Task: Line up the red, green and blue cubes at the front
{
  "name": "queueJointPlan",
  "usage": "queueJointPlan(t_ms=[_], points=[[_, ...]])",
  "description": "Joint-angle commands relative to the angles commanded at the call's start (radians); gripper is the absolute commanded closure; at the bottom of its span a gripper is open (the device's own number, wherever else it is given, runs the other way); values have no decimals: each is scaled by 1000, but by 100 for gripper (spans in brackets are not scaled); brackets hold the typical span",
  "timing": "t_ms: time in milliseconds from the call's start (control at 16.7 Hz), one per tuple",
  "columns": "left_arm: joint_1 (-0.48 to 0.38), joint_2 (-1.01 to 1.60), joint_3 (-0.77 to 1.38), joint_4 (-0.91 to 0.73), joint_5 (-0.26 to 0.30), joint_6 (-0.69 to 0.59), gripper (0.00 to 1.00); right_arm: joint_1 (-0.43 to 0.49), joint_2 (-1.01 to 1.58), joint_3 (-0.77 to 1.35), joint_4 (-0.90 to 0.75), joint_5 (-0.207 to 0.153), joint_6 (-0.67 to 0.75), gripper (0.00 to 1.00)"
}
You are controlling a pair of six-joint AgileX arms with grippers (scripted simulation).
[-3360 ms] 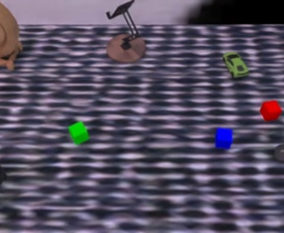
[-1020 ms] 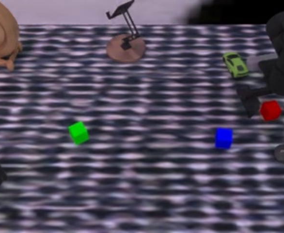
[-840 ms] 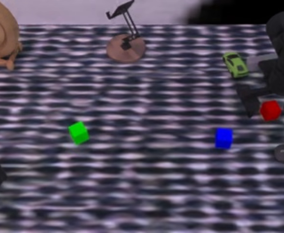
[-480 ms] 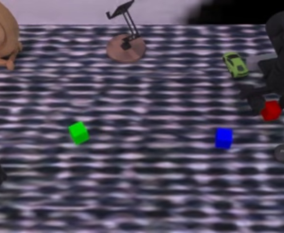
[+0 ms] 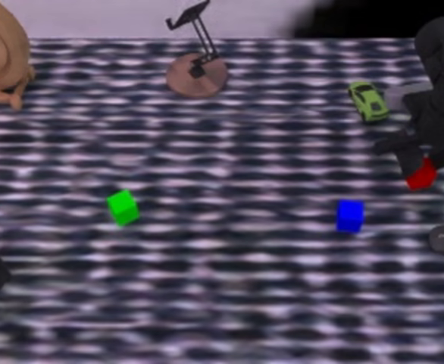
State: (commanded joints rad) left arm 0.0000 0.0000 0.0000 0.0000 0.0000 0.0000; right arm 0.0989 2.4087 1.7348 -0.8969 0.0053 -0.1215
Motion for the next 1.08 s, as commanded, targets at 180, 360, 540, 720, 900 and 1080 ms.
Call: queueJointPlan(t_ms=[180, 360, 540, 720, 900, 1080], points=[[0, 0, 0, 0, 0, 0, 0, 0, 0, 0, 0, 0, 0, 100], [0, 0, 0, 0, 0, 0, 0, 0, -45, 28, -30, -6, 2, 100], [0, 0, 0, 0, 0, 0, 0, 2, -76, 92, -134, -7, 3, 100], [0, 0, 0, 0, 0, 0, 0, 6, -112, 153, -229, -6, 2, 100], [0, 0, 0, 0, 0, 0, 0, 7, -121, 161, -241, -6, 2, 100], [0, 0, 0, 0, 0, 0, 0, 14, -114, 164, -242, -6, 17, 100]])
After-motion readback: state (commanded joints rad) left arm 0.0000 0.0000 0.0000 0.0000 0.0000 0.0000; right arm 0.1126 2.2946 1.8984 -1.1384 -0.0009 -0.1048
